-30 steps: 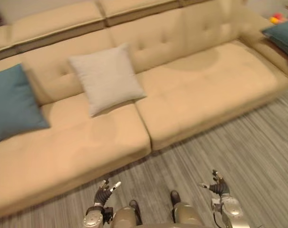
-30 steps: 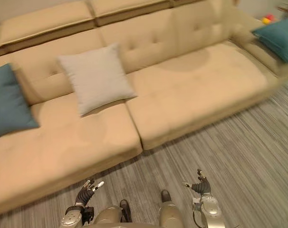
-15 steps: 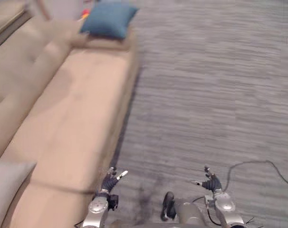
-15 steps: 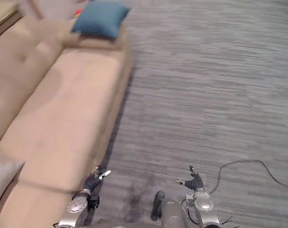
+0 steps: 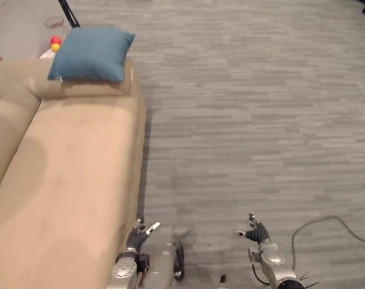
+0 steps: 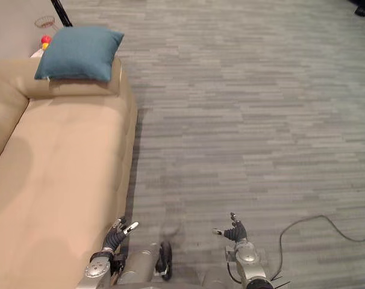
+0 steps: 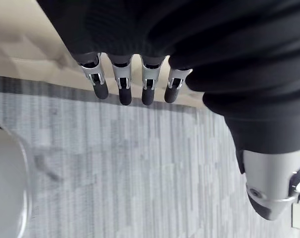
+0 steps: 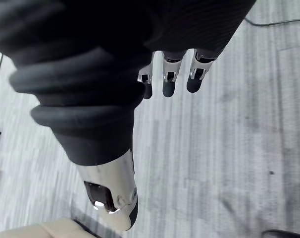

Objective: Pick up cushions and gather them together orderly.

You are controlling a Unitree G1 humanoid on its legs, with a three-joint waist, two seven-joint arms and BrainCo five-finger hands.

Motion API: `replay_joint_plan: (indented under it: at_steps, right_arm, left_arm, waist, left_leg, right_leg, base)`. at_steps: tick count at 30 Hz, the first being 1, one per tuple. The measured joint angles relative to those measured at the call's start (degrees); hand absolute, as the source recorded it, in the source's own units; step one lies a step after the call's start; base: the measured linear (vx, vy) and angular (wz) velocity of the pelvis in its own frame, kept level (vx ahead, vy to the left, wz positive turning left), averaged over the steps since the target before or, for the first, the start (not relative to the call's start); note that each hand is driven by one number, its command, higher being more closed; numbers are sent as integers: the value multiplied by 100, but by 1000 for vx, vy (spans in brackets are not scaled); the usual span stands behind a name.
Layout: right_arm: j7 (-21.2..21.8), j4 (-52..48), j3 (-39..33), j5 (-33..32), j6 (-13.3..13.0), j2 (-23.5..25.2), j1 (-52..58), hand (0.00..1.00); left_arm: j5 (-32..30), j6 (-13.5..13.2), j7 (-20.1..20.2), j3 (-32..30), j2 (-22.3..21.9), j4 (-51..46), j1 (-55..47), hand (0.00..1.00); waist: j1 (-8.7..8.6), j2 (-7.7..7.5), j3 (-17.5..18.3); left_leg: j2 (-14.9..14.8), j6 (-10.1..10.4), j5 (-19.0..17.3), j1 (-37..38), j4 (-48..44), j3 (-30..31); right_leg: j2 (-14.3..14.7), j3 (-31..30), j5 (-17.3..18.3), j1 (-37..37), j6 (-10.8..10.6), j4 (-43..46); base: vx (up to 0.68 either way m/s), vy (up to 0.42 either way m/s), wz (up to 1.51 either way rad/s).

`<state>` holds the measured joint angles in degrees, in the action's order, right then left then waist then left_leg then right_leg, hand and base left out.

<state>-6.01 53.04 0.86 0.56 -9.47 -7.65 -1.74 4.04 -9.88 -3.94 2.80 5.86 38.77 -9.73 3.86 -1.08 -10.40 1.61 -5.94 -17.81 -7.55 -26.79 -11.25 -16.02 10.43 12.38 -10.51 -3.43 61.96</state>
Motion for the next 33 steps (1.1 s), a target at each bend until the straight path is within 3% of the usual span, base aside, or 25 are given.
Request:
replay_joint_plan:
  at_steps: [1, 3, 5, 6, 8, 9, 10, 11, 12, 13, 14, 15, 16, 17, 18, 20, 22, 23, 24, 25, 27, 29, 30, 32, 33]
  right_arm:
    - [8, 9, 1, 6, 0, 2, 0, 0]
    - [17, -10, -18, 5, -8, 0, -91, 0]
    - [37, -8, -37, 5, -8, -95, -173, 0]
    - [65, -8, -46, 5, -5, -178, -176, 0]
    - [74, -5, -92, 6, 99, -210, -153, 0]
    - [71, -2, -91, 9, 126, -202, -110, 0]
    - [71, -6, -93, 9, 128, -221, -33, 0]
    - [86, -3, -112, 8, 146, -256, 2, 0]
    - [95, -7, -128, 8, 154, -283, 0, 0]
    - [101, -12, -116, 7, 159, -271, -46, 0]
    - [99, -68, -42, -11, 159, -276, -68, 0]
    - [84, -121, 13, -70, 151, -250, -81, 0]
    - [66, -183, 13, -127, 113, -200, -72, 0]
    - [21, -223, 7, -224, 85, -165, -120, 0]
    - [-32, -276, -4, -276, 64, -112, -180, 0]
    - [-45, -270, -57, -277, 54, -147, -315, 0]
    - [-51, -256, -111, -276, 56, -234, -342, 0]
    - [-54, -239, -210, -277, 56, -279, -271, 0]
    - [-80, -161, -214, -278, 89, -207, -272, 0]
    - [-90, -166, -162, -270, 94, -161, -247, 0]
    - [-110, -168, -159, -269, 84, -149, -294, 0]
    - [-107, -149, -165, -216, 83, -134, -344, 0]
    - [-103, -150, -164, -200, 84, -118, -338, 0]
    - [-99, -147, -162, -73, 89, -114, -216, 0]
    - [-91, -147, -151, -42, 90, -109, -156, 0]
  left_arm:
    - [8, 0, -4, 1, 6, -8, -19, 0]
    - [44, -1, -13, -12, 45, -12, 75, 0]
    - [56, 3, -10, -11, 52, 2, 258, 0]
    - [64, 1, -12, -11, 41, 8, 324, 0]
    - [62, -6, -30, -27, 43, 22, 370, 0]
    - [62, -5, -55, -43, 88, 67, 370, 0]
    - [58, 3, -76, -57, 94, 170, 357, 0]
    - [48, 5, -108, -52, 2, 215, 383, 0]
    - [44, 2, -119, -57, -114, 233, 367, 0]
    - [29, 9, -120, -83, -169, 256, 398, 0]
    - [14, 45, -115, -119, -240, 264, 399, 0]
    - [1, 52, -112, -114, -271, 246, 350, 0]
    - [-12, 49, -109, -112, -281, 216, 385, 0]
    - [-11, 50, -108, -113, -280, 195, 419, 0]
    - [-10, 47, -108, -114, -263, 93, 403, 0]
    - [-10, 46, -105, -113, -269, -30, 396, 0]
    - [-7, 48, -102, -121, -296, -68, 348, 0]
    - [-2, 50, -97, -126, -302, -96, 229, 0]
    - [-2, 63, -99, -129, -311, -86, 221, 0]
    - [-2, 47, -105, -235, -282, -156, 210, 0]
    - [-6, 66, -99, -419, -293, -176, 201, 0]
    - [-7, 67, -96, -455, -303, -80, 71, 0]
    - [-5, 68, -90, -447, -289, -46, 21, 0]
    - [5, 74, -106, -448, -252, 5, -52, 0]
    - [10, 72, -113, -453, -232, 4, -63, 0]
  waist:
    - [-8, 84, 39]
    - [-18, 139, 54]
    - [-107, 277, -39]
    - [-187, 421, -122]
    - [-295, 364, -153]
    - [-288, 280, -129]
    - [-345, 279, -87]
    - [-401, 412, -29]
    - [-351, 676, 83]
    - [-296, 785, 43]
    - [-279, 856, -5]
    - [-211, 888, -34]
    - [-142, 848, -74]
    - [-37, 723, -137]
    - [57, 543, -159]
    - [172, 464, -199]
    - [208, 573, -222]
    - [224, 664, -222]
    - [282, 532, -242]
    - [323, 323, -164]
    - [334, 322, -156]
    - [379, 271, -130]
    - [330, 231, -117]
    - [227, 197, -108]
    - [177, 189, -101]
  left_leg:
    - [19, -13, -81, 370, 257, 2]
    - [42, -3, -86, 859, 730, 57]
    - [-29, 72, -116, 1310, 1145, 268]
    - [-122, 190, -176, 1548, 1277, 378]
    - [-86, 456, -323, 1927, 1406, 575]
    - [-57, 679, -460, 2140, 1373, 689]
    - [-97, 849, -578, 2278, 1170, 882]
    - [-282, 871, -579, 2238, 716, 1038]
    - [-564, 1024, -459, 1941, -52, 1045]
    - [-794, 1099, 79, 1548, -1070, 925]
    - [-1078, 981, 1331, 1057, -2256, 795]
    - [-1409, 891, 1688, 665, -3206, 620]
    - [-1608, 616, 1268, 227, -4021, 411]
    - [-1636, 546, 933, -198, -4366, 275]
    - [-1459, 575, 634, -748, -4123, 141]
    - [-1252, 628, 446, -1368, -3150, 15]
    - [-1081, 802, 612, -1606, -1021, -40]
    - [-1031, 547, 1511, -1429, 201, -186]
    - [-883, 269, 1421, -1242, 302, -326]
    - [-638, 242, 1309, -1172, 390, -382]
    - [-636, -66, 932, -1331, -262, -314]
    - [-479, -121, 285, -847, -354, -313]
    - [-365, -147, 215, -637, -268, -277]
    - [-8, -259, 50, 133, 7, 49]
    - [61, -264, 47, 367, 135, 186]
  right_leg:
    - [-33, 268, 144, -234, 184, 68]
    - [22, 771, 322, -787, 226, -503]
    - [354, 967, 266, -1180, 180, -1986]
    - [643, 870, -20, -1249, 52, -3049]
    - [981, 439, -1056, -1289, -142, -5149]
    - [1022, 370, -1341, -1350, 25, -5417]
    - [1033, 223, -1957, -1389, 412, -5137]
    - [1072, 277, -2192, -1444, 494, -4587]
    - [1230, 414, -1820, -1433, 577, -4250]
    - [1366, 508, -1505, -1230, 592, -4145]
    - [1536, 549, -1330, -750, 613, -4373]
    - [1696, 565, -1275, -213, 617, -4751]
    - [1792, 518, -1238, 286, 669, -5080]
    - [1772, 436, -1224, 757, 688, -5392]
    - [1634, 350, -1167, 1176, 620, -5722]
    - [1463, 301, -950, 1494, 358, -5917]
    - [1349, 314, -638, 1804, 78, -5942]
    - [1369, 315, -420, 2050, -75, -5954]
    - [1253, 269, -355, 2187, -119, -5975]
    - [1078, 285, -446, 2223, -25, -6008]
    - [995, 357, -530, 2347, -188, -5806]
    - [607, 133, -310, 1666, -786, -3391]
    - [428, 29, -538, 1337, -1022, -2460]
    - [-14, 141, -352, 575, -543, -210]
    - [-26, 232, -209, 410, -316, -40]
  base:
    - [620, 138, -10]
    - [544, 101, 4]
    - [547, 58, 31]
    - [738, 37, 52]
    - [722, -33, 60]
    - [734, -119, 71]
    - [789, -180, 78]
    - [955, -201, 65]
    - [791, -162, 33]
    - [769, -160, 8]
    - [773, -177, 5]
    - [752, -167, 2]
    - [704, -111, -13]
    - [638, -51, -22]
    - [619, -26, -23]
    - [627, 78, -22]
    - [629, 183, -9]
    - [352, 130, 10]
    - [631, 202, 25]
    - [629, 186, 43]
    - [673, 220, 44]
    - [593, 242, 24]
    - [508, 182, 48]
    - [524, 106, 81]
    - [498, 53, 83]
